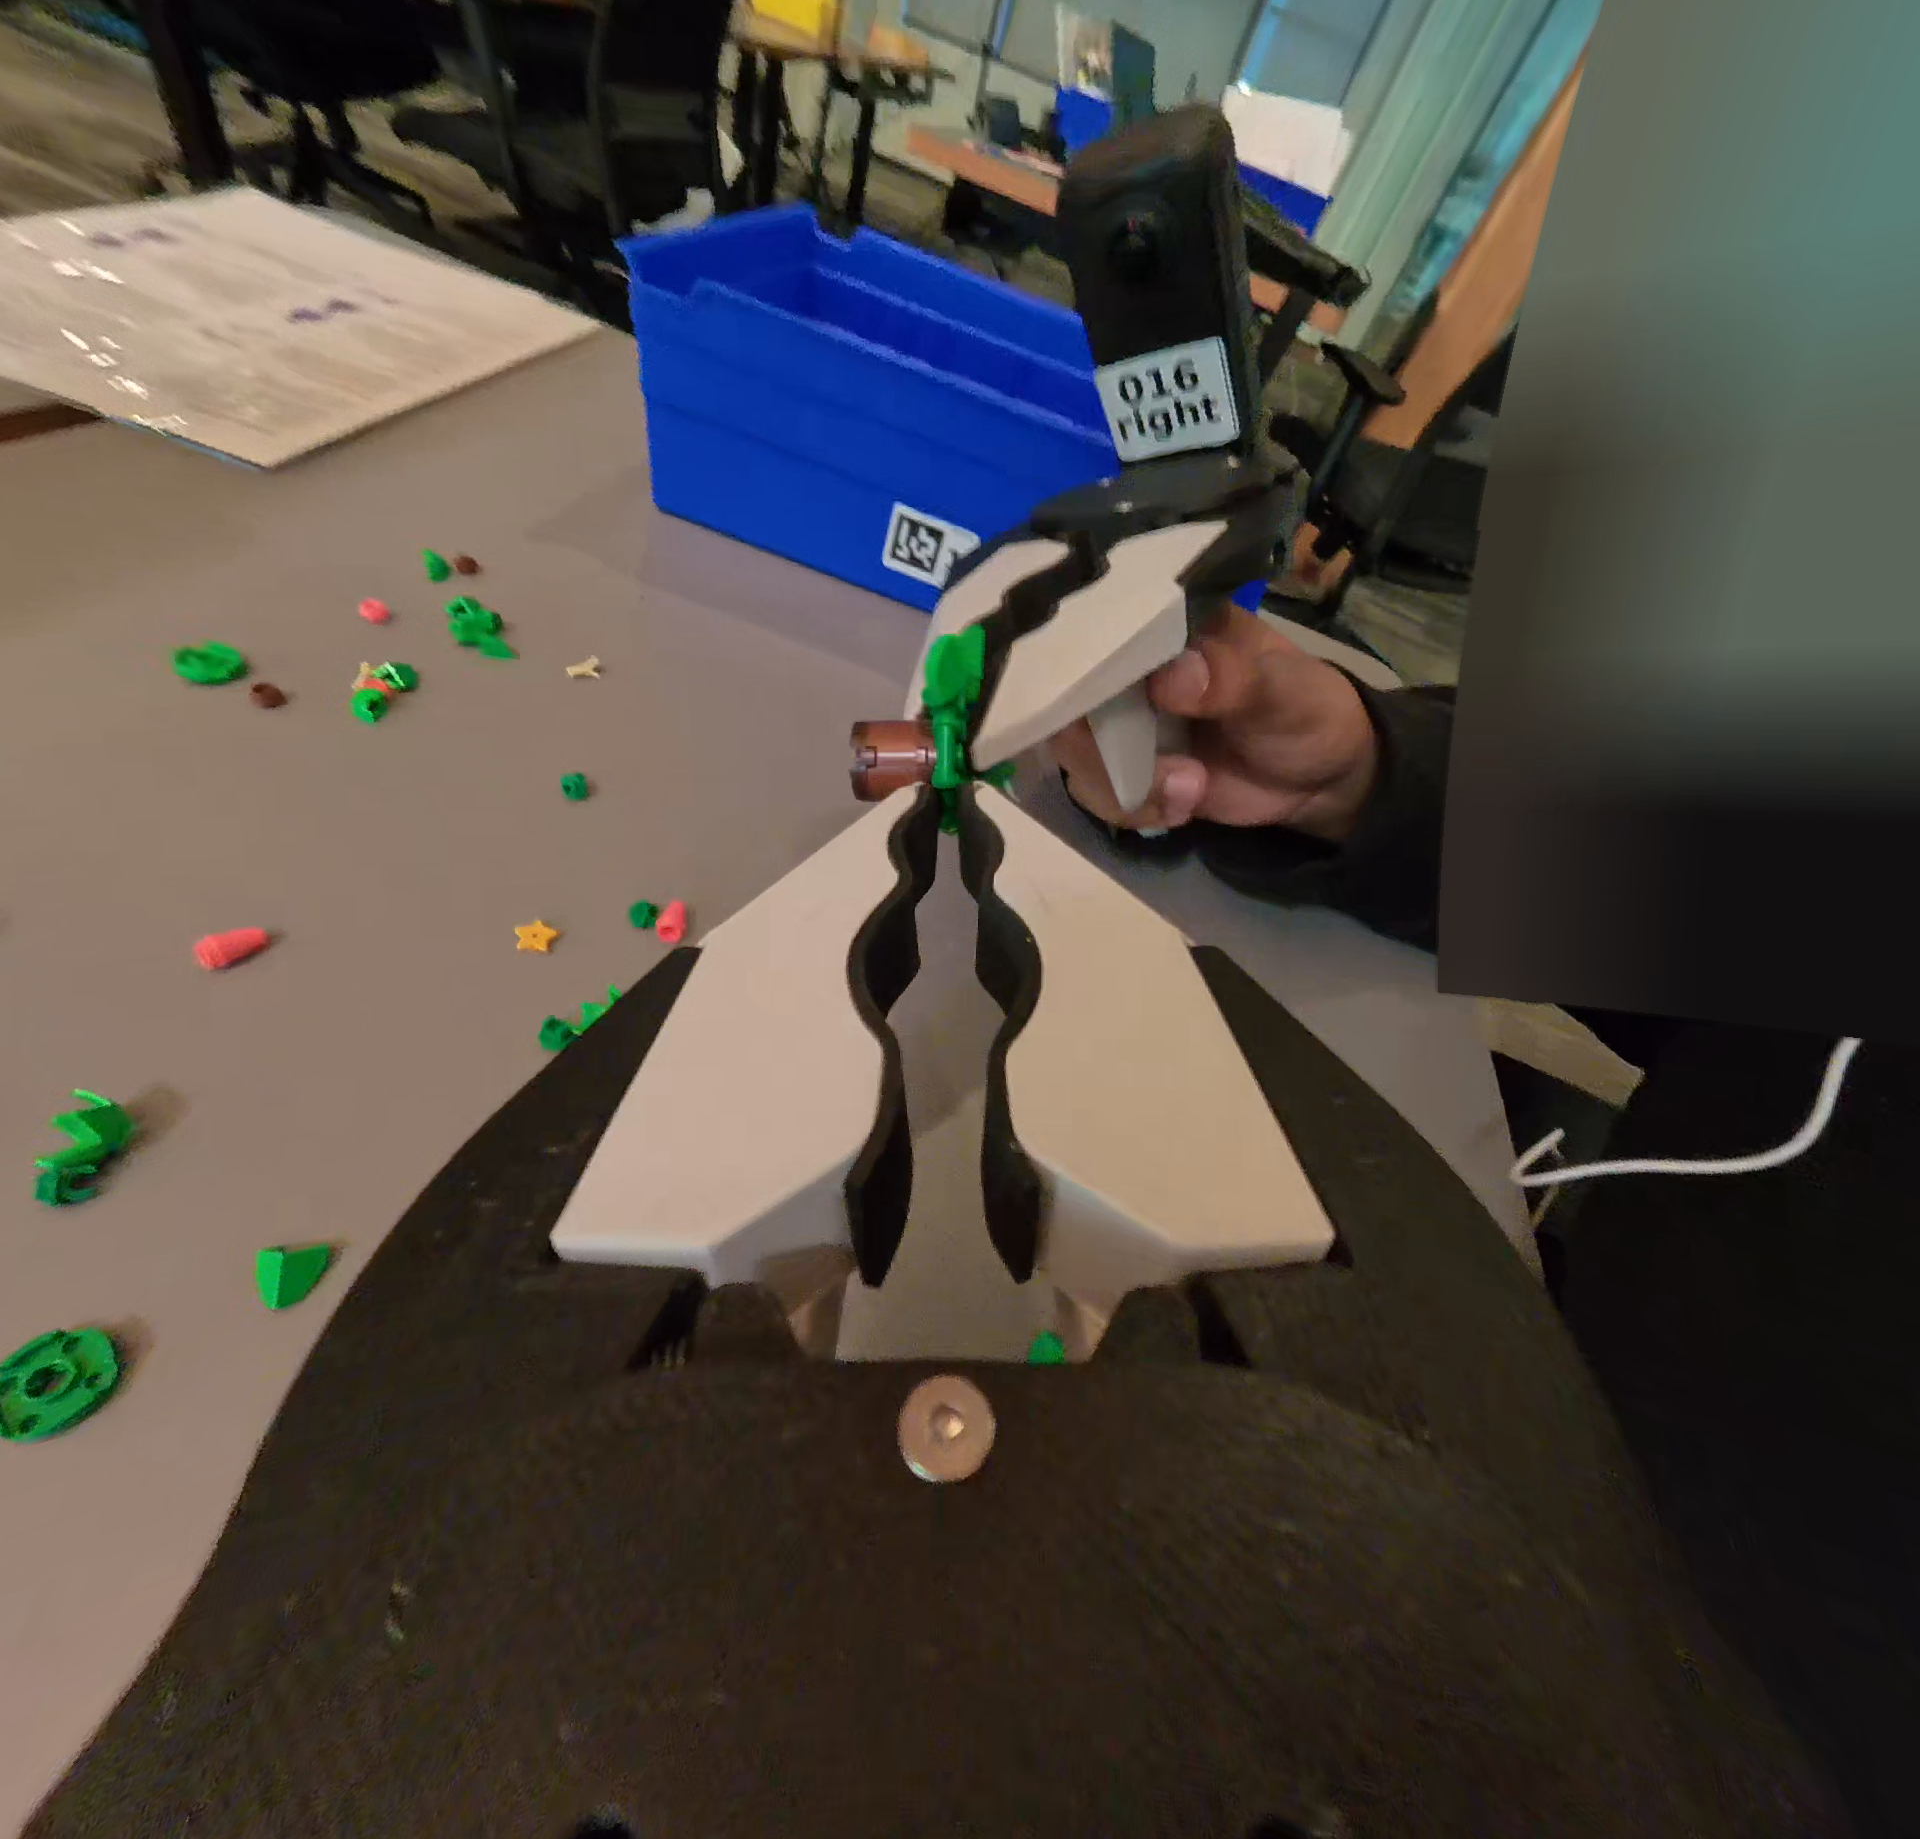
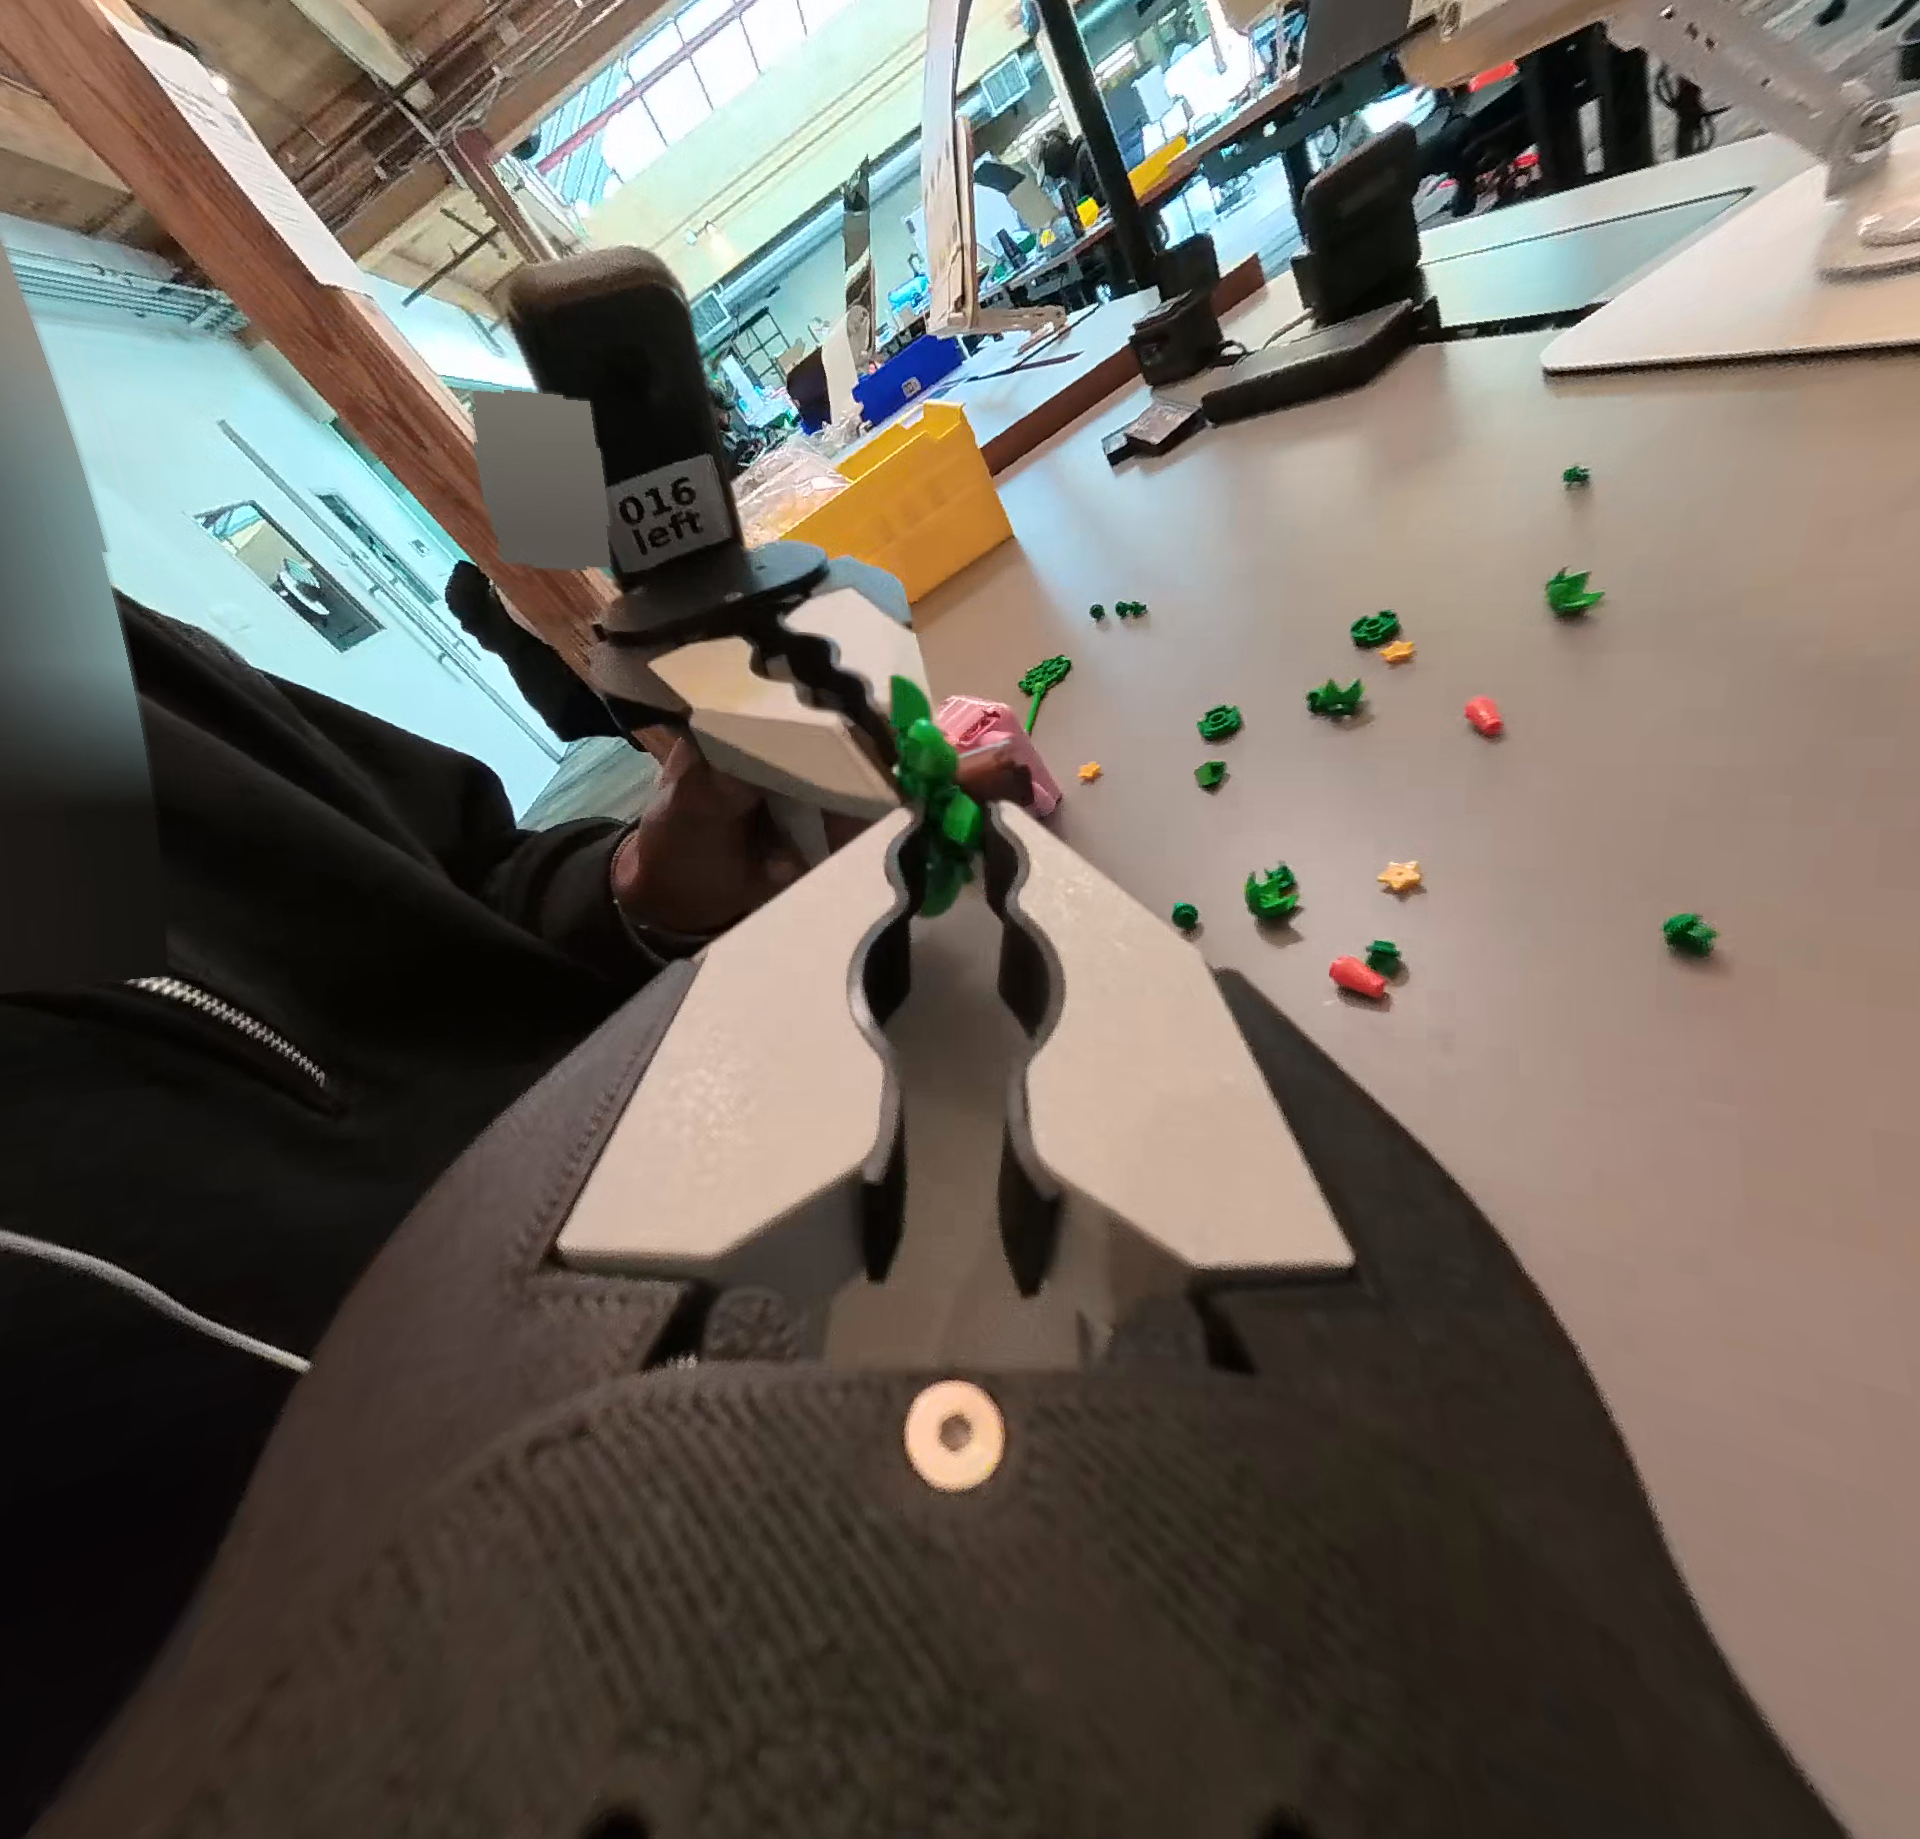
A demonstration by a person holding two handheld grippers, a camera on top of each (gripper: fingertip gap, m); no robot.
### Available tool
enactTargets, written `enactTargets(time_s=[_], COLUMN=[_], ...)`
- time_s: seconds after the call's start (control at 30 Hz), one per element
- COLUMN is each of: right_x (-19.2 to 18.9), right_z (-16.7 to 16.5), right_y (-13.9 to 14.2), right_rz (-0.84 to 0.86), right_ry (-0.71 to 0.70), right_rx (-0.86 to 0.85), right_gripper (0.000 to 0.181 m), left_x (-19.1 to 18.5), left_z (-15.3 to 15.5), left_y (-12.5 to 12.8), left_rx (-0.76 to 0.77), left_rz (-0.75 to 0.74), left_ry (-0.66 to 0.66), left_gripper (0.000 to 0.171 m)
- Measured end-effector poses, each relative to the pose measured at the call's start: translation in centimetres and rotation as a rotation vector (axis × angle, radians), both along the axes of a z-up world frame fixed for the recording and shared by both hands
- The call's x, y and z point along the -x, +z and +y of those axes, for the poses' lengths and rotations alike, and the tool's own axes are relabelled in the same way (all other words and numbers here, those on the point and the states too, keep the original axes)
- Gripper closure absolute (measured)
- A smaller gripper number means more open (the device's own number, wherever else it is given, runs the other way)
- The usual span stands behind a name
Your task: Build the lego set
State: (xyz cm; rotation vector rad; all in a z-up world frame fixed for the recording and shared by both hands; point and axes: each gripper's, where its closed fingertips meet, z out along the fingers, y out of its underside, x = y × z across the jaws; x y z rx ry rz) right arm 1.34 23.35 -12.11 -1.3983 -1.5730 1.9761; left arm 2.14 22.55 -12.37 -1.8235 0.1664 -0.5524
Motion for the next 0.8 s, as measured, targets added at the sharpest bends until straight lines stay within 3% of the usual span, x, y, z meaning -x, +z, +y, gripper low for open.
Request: enactTargets(time_s=[0.13,0.2,0.27,0.43,0.63,0.8], right_x=[0.0,0.2,0.2,0.1,-0.1,-0.2], right_z=[0.0,0.3,0.8,0.6,-0.6,-0.5], right_y=[0.1,0.5,0.9,1.1,1.2,1.3], right_rz=[0.008,0.024,0.045,0.053,0.068,0.055], right_ry=[0.006,-0.015,-0.042,-0.031,0.015,0.021], right_rx=[0.022,0.04,0.059,0.077,0.077,0.095], right_gripper=[0.17,0.151,0.143,0.146,0.172,0.173], left_x=[-0.1,0.0,0.6,1.6,0.8,0.7], left_z=[-0.1,-0.2,-0.2,-0.3,-0.1,-0.1], left_y=[0.1,0.5,0.9,1.8,1.8,1.8], left_rx=[-0.003,-0.013,-0.031,-0.085,-0.095,-0.096], left_rz=[-0.034,-0.091,-0.154,-0.24,-0.206,-0.214], left_ry=[-0.011,-0.014,0.001,0.046,0.045,0.038], left_gripper=[0.171,0.171,0.171,0.171,0.171,0.171])
